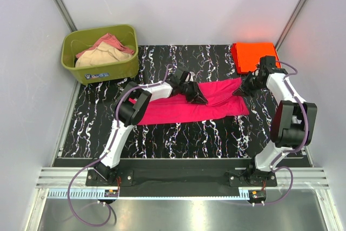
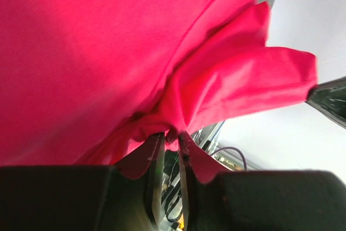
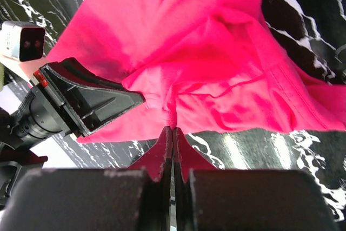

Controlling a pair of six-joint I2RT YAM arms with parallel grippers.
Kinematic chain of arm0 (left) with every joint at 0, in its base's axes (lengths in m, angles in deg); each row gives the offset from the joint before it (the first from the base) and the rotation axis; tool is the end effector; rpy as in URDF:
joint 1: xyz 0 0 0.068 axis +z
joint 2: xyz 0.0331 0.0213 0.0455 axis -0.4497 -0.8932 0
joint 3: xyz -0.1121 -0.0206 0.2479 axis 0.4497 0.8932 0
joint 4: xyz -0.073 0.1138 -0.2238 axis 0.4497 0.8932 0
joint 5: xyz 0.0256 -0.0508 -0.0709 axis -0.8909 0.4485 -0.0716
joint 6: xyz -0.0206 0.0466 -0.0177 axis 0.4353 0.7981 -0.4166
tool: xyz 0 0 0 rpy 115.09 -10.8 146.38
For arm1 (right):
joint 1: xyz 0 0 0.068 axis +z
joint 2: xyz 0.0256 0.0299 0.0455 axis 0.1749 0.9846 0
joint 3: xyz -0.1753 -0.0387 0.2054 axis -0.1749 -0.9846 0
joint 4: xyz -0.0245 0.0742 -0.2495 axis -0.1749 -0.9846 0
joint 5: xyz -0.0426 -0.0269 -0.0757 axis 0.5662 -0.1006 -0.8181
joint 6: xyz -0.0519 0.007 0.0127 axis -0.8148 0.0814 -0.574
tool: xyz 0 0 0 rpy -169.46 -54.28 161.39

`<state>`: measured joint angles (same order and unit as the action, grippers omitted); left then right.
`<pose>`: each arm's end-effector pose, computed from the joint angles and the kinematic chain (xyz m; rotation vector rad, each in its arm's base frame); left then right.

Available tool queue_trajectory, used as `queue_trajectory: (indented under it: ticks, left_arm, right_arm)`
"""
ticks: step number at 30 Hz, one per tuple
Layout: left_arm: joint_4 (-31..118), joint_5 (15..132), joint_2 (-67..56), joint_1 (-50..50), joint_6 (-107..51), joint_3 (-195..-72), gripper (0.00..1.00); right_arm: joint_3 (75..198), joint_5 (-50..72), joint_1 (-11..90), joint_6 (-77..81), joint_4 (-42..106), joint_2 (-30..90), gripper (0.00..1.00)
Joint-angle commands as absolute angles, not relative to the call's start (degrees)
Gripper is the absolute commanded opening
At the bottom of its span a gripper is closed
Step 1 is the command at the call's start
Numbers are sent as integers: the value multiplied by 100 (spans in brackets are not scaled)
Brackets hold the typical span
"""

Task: Fold and stack the t-shirts
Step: Fold the tshirt

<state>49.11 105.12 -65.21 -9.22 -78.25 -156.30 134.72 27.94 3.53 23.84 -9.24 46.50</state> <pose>0.3963 -0.3154 0.1175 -0.2003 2.7327 -1.5126 0.3459 -0.0249 0.2332 0.7097 2.6400 0.6910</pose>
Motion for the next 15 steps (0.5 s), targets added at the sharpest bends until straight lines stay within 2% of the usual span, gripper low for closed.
queue_trajectory:
  ticks: [1, 10, 14, 15]
  left_arm:
    - [4727, 10794, -6214, -896, -7697, -15567, 21]
    - [4929, 10829, -6135, -905, -7521, -15435, 22]
    - [5017, 10847, -6126, -914, -7407, -15488, 27]
    - [5035, 10881, -6100, -905, -7380, -15488, 28]
  right_arm:
    - [13383, 2555, 313, 2253, -1039, 4314, 0]
    - [12751, 2547, 296, 2183, -1110, 4235, 0]
    - [12758, 2327, 287, 2043, -1127, 4384, 0]
    - [12811, 2196, 278, 1946, -1145, 4437, 9]
